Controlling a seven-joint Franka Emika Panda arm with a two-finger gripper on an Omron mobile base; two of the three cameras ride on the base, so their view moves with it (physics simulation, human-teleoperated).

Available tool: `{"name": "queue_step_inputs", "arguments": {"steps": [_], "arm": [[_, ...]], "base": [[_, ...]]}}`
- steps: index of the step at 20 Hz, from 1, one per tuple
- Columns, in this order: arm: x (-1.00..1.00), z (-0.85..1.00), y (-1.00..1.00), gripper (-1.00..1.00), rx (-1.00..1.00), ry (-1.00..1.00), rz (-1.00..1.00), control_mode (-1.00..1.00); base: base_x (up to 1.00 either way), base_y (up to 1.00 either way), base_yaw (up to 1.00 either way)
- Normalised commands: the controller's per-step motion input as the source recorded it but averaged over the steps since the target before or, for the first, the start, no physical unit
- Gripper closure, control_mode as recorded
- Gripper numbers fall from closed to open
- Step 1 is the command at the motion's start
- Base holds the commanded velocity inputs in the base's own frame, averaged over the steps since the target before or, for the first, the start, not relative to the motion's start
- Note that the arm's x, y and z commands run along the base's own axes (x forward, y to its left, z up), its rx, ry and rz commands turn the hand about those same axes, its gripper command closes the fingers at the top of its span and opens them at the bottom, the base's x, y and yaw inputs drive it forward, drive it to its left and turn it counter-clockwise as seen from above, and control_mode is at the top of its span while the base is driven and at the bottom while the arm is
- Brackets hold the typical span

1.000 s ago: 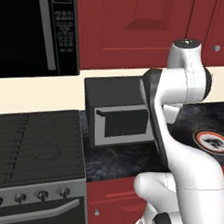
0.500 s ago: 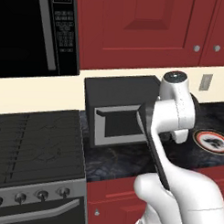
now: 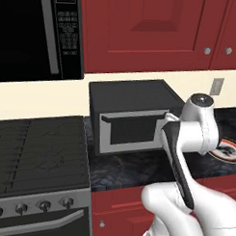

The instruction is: Pick up the bagel from the plate, place it on the toaster oven rack, close the door, and set the timer.

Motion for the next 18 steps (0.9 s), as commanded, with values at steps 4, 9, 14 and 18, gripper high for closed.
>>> {"name": "queue_step_inputs", "arguments": {"steps": [4,9,14,18], "arm": [[0.19,-0.03,-0.08,-1.0,-0.3,0.07,0.22,-1.0],[0.09,-0.14,-0.16,-1.0,-0.19,0.03,0.23,-1.0],[0.08,-0.47,-0.39,-1.0,0.04,0.01,0.3,-1.0],[0.31,-0.27,-0.41,-1.0,0.13,0.0,0.33,-1.0]], "base": [[0.0,0.0,0.0],[0.0,0.0,0.0],[0.0,0.0,0.0],[0.0,0.0,0.0]]}}
